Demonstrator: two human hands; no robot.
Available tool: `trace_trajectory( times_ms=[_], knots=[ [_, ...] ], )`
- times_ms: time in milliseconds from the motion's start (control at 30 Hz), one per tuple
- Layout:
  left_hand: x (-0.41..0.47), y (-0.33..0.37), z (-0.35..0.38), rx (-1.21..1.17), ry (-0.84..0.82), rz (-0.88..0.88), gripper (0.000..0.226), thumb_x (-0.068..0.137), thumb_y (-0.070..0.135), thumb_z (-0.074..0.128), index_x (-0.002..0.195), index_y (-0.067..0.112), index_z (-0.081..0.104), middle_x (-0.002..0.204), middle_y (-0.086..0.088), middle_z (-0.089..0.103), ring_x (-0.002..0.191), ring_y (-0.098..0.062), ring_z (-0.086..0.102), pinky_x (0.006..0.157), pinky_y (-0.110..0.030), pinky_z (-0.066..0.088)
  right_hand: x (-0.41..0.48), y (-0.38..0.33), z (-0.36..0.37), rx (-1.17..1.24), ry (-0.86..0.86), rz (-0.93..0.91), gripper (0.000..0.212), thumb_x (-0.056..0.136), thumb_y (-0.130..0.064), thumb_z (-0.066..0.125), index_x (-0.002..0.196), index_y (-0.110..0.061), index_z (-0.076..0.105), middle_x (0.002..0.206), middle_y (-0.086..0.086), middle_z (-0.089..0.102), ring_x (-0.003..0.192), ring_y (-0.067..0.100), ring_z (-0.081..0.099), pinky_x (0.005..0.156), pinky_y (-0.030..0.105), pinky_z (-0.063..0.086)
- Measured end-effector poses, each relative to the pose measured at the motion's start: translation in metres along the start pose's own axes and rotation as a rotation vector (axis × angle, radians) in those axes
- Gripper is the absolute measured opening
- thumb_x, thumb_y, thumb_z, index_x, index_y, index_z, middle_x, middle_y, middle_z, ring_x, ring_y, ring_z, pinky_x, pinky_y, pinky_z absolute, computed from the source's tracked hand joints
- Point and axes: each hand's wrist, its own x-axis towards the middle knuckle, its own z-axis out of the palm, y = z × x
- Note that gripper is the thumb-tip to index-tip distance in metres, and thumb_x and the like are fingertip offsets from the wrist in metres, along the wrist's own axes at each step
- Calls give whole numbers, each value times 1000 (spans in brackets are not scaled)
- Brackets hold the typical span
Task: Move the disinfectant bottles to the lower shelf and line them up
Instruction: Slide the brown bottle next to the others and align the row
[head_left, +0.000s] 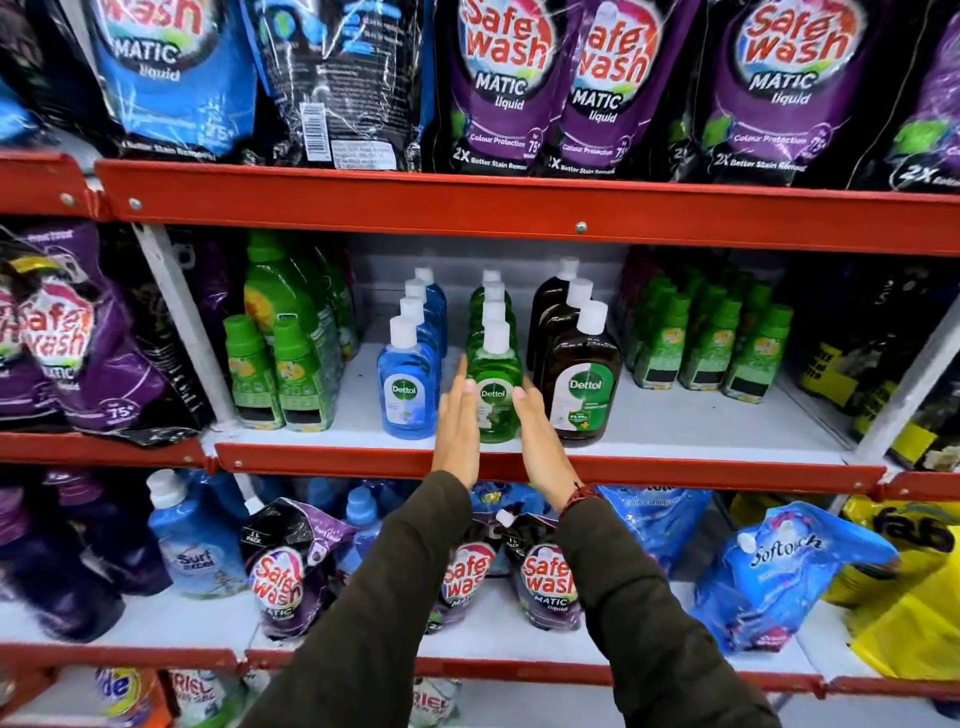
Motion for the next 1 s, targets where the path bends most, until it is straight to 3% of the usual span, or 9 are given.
trace_trajectory(
  times_ms=[67,200,267,333,433,533,600,767,1000],
  knots=[
    [-1,-1,-1,24,-11,2,65,96,69,24,156,47,21,170,11,21,158,-11,13,131,-48,9,1,3,1,-14,7,5,58,101,-55,35,154,-32,29,157,-11,40,141,0,41,121,28,28],
    [-3,0,1,39,-18,-14,68,98,62,26,161,42,10,173,7,8,159,-14,4,130,-45,5,-4,-6,4,-3,12,-8,43,105,-44,36,147,-38,30,147,-20,40,126,-21,42,109,15,29],
    [-9,0,0,22,7,13,67,99,57,28,160,39,5,172,9,5,158,-9,5,131,-43,7,-5,-2,9,-14,111,-2,59,102,-51,38,155,-31,23,157,-11,34,143,-2,32,119,26,24],
    [-21,-2,-7,32,76,110,58,103,47,30,157,35,12,168,8,19,154,-3,19,129,-37,17,-10,4,17,-28,280,-19,61,99,-52,41,153,-27,29,152,-4,42,142,12,39,121,37,29],
    [-30,-3,-26,76,258,283,50,106,35,30,155,22,31,158,2,39,146,2,35,122,-25,29,-15,9,30,54,420,-113,38,101,-46,43,134,-30,51,125,-12,57,117,2,56,109,45,47],
    [-17,-3,-51,103,396,324,52,107,30,31,156,12,32,160,-3,33,148,1,29,118,-11,20,-11,1,52,78,229,-121,42,91,-63,36,125,-45,55,139,-4,56,129,18,55,108,47,49],
    [-3,0,-64,58,360,200,58,106,38,28,160,18,23,167,-3,23,153,-7,19,116,-5,13,-6,-7,70,84,62,-53,53,90,-66,33,137,-45,45,153,-9,43,143,17,42,118,47,39],
    [42,-50,-92,-159,131,-127,105,81,93,39,161,25,29,167,-2,32,152,-16,33,128,-48,22,13,-1,94,79,-47,77,100,74,-90,36,154,-30,30,163,-8,33,150,12,33,127,46,23],
    [28,-36,-93,-106,84,-77,83,85,89,37,156,47,26,165,-4,37,150,-21,38,125,-54,29,15,-3,89,111,-56,89,49,107,-43,28,152,-26,36,154,-1,45,142,17,45,119,33,33]
  ],
)
